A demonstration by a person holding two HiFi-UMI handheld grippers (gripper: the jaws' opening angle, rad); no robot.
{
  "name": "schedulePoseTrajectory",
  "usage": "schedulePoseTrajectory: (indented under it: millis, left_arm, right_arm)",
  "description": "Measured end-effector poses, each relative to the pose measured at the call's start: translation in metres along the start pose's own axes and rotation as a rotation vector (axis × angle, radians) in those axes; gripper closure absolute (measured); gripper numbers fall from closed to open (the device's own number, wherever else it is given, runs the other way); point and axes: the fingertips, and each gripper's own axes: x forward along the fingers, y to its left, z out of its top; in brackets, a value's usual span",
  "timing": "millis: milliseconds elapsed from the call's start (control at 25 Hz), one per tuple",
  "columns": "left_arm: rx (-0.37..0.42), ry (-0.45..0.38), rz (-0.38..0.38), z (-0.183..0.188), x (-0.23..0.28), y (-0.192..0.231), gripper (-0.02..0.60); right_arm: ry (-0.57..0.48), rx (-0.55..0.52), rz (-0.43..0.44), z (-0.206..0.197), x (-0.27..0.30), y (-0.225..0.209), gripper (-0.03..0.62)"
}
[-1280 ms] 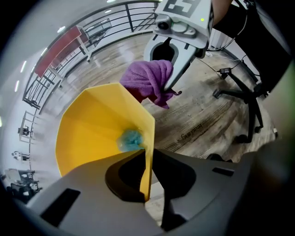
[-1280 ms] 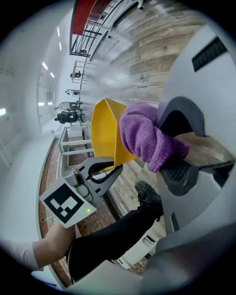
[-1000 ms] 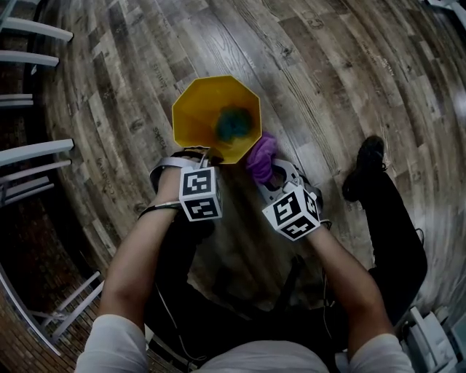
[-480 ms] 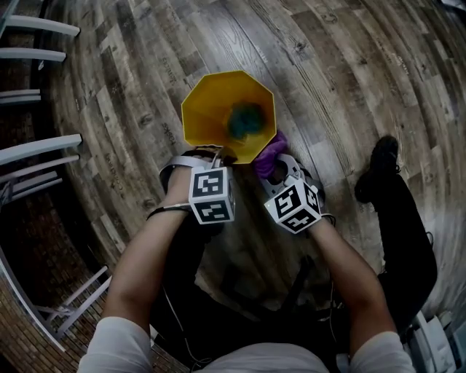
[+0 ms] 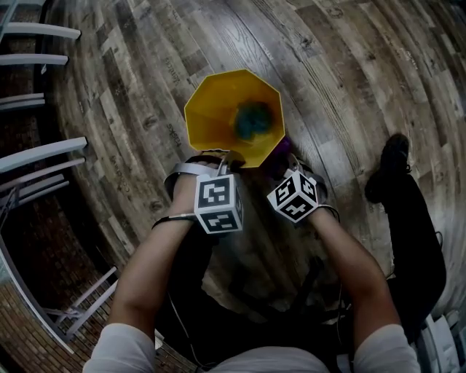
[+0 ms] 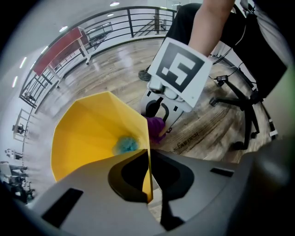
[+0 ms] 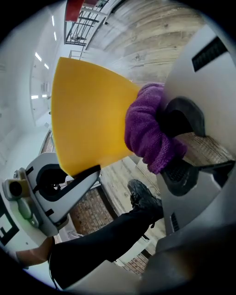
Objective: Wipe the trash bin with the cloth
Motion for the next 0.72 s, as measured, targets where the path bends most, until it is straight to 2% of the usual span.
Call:
schedulePoseTrajectory:
  millis: [720]
  left_arm:
    - [-0.065,-0.010,0.018,0.007,-0.003,0.001,0.569]
  right_arm:
    - [0.135,0.110,-0.031,-0.062,0.085,-0.026,0.485]
